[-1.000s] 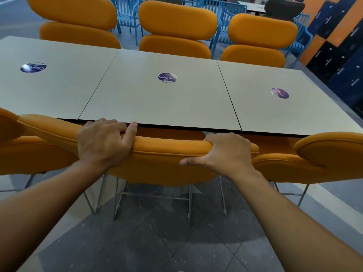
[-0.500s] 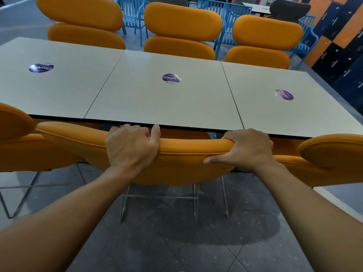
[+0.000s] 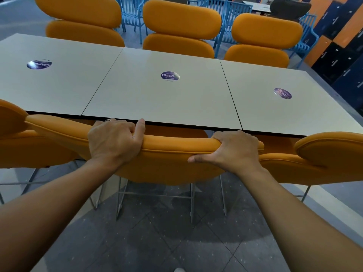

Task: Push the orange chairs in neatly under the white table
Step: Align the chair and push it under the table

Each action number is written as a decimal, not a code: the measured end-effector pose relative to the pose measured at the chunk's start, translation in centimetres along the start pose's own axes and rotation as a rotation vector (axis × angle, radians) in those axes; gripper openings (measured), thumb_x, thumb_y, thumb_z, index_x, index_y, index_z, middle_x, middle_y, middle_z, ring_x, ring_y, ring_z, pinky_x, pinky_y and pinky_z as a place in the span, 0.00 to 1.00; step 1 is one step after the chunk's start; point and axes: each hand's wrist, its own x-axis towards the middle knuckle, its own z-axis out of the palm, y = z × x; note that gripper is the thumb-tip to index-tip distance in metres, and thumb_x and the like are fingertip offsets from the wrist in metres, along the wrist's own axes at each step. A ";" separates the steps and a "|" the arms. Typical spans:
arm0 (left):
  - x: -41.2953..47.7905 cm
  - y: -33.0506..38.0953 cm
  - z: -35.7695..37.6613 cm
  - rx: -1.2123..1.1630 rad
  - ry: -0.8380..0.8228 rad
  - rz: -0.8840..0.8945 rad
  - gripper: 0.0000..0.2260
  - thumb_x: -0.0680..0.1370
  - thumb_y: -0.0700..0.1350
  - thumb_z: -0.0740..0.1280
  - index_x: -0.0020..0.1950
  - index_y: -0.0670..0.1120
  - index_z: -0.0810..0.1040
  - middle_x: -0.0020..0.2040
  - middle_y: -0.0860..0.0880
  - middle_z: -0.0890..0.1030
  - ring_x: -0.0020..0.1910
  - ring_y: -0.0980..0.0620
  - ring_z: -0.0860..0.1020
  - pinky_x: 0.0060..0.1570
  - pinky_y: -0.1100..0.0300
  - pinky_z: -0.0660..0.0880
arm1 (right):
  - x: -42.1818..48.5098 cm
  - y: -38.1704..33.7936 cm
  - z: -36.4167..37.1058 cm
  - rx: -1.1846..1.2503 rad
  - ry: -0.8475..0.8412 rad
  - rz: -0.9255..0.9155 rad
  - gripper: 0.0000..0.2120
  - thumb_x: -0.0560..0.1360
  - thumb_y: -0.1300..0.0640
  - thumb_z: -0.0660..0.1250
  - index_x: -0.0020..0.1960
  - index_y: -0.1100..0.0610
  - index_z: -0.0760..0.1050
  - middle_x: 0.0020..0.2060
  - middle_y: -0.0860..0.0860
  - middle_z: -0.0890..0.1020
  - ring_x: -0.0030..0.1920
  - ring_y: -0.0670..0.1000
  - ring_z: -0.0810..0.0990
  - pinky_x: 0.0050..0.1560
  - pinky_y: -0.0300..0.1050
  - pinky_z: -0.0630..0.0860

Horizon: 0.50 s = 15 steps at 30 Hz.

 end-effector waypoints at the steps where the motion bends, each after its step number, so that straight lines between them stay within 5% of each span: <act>1: 0.0 0.0 0.1 0.000 -0.004 0.002 0.29 0.81 0.61 0.48 0.31 0.48 0.78 0.24 0.53 0.66 0.28 0.50 0.69 0.40 0.55 0.63 | 0.0 0.1 0.0 -0.002 0.000 0.001 0.43 0.54 0.10 0.51 0.35 0.49 0.75 0.29 0.43 0.76 0.31 0.44 0.75 0.34 0.45 0.76; 15: -1.1 -1.0 -0.6 -0.048 -0.087 0.061 0.27 0.81 0.63 0.49 0.44 0.48 0.82 0.41 0.49 0.81 0.44 0.48 0.74 0.54 0.48 0.66 | -0.7 -0.3 -0.2 0.029 -0.024 0.039 0.43 0.55 0.11 0.52 0.44 0.46 0.79 0.37 0.41 0.80 0.40 0.46 0.77 0.44 0.46 0.75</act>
